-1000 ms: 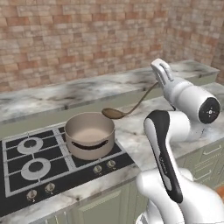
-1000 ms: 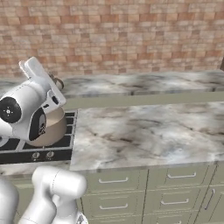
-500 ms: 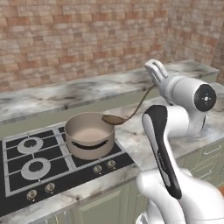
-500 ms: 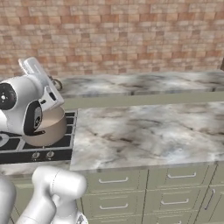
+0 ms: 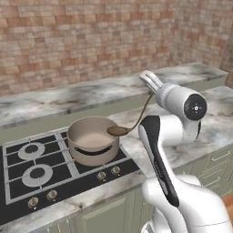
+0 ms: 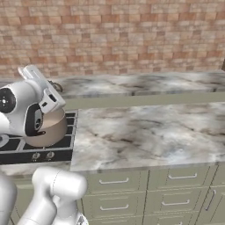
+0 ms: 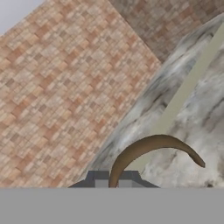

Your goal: Open the cabinet and move the ladle to the pot. Then close the cabinet.

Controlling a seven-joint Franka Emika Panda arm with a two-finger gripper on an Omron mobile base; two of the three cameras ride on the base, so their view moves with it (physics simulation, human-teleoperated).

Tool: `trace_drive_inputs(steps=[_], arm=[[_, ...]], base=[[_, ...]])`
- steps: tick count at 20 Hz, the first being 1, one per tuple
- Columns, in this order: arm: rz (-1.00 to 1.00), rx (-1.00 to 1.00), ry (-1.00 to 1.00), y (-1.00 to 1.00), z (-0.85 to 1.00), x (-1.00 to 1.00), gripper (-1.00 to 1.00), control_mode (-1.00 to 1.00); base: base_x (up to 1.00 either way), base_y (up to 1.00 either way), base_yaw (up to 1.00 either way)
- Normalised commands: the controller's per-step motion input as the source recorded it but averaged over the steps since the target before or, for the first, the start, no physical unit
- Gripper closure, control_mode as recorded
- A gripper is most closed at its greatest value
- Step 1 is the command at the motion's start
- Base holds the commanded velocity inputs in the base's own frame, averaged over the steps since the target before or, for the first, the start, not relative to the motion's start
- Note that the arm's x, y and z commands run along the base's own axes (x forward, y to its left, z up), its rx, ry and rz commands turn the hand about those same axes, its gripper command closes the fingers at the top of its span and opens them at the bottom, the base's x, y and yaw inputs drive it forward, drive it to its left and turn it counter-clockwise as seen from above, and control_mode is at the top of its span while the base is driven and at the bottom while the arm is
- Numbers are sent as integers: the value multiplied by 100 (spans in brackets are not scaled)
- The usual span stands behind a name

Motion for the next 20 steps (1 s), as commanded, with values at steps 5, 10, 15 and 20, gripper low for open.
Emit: trace_drive_inputs(steps=[5, 10, 15, 20], arm=[[0, -3, 0, 10, -11, 26, 100, -100], [0, -1, 5, 8, -12, 19, 100, -100], [0, -2, 7, 14, -18, 15, 100, -100], [0, -1, 6, 8, -15, 16, 100, -100]], base=[[0, 0, 0], [0, 0, 0], [0, 0, 0], [0, 0, 0]])
